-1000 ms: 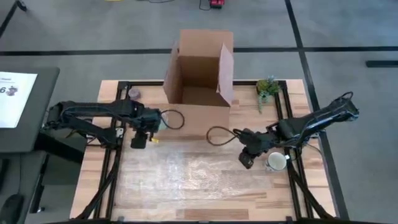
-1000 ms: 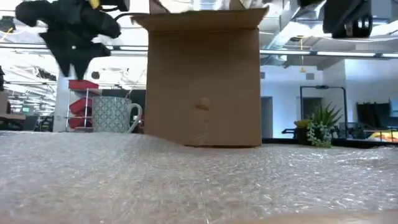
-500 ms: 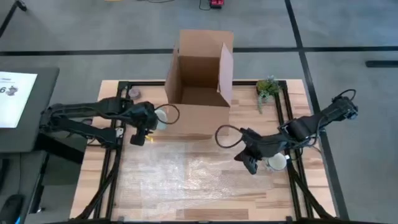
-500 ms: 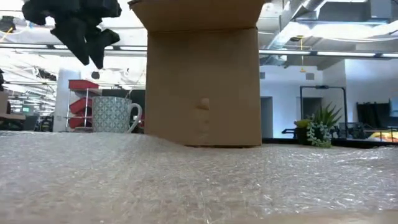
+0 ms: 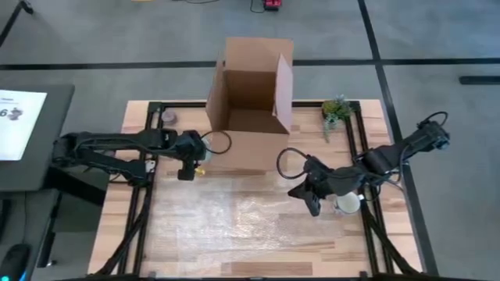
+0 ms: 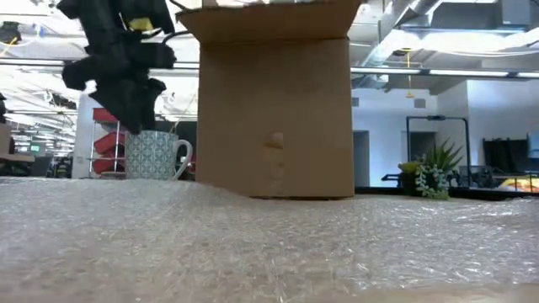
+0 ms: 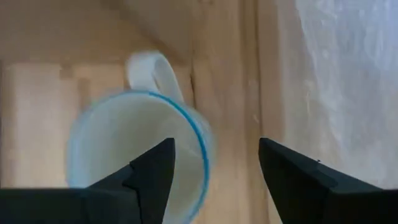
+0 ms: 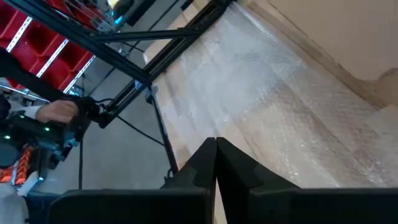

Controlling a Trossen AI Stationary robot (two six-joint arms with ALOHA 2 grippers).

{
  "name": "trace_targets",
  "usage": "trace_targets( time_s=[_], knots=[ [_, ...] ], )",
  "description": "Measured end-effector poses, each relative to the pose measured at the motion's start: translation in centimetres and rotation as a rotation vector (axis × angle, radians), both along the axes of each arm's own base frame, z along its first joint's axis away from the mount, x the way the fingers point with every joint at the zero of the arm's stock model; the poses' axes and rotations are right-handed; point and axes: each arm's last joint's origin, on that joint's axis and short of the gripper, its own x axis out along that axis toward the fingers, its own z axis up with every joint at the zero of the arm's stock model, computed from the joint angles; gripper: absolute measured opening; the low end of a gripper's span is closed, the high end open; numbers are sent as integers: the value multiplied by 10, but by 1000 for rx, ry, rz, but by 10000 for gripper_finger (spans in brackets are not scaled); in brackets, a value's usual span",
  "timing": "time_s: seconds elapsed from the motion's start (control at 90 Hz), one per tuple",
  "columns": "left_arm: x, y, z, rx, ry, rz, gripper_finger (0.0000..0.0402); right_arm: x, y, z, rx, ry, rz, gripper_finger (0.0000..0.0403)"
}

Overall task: Wrap mug
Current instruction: Wrap the blue patterned mug with the right transparent bubble wrap

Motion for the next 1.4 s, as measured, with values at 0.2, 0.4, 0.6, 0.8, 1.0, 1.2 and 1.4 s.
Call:
trace_targets(
  time_s=[0.2,0.4,0.6,0.8,1.0,1.2,1.4],
  knots=[
    [6,1,-21,-24,77,71,171,1,-2,1,3,-11,-10,0],
    [8,0,-25,-35,96,95,63,1,-2,1,3,-11,-11,0],
    [11,-5,-5,-41,111,86,7,2,-2,1,-5,-18,-18,0],
    [15,-24,49,-41,112,37,4,2,-3,1,-17,-24,-36,0],
    [8,-57,107,-88,67,43,2,2,-3,2,-17,-25,-37,0],
    [-9,-103,141,-227,3,92,1,2,-3,1,-47,-27,-20,0],
    [-4,-161,138,-321,11,124,1,1,-2,1,-86,-29,8,0]
  ],
)
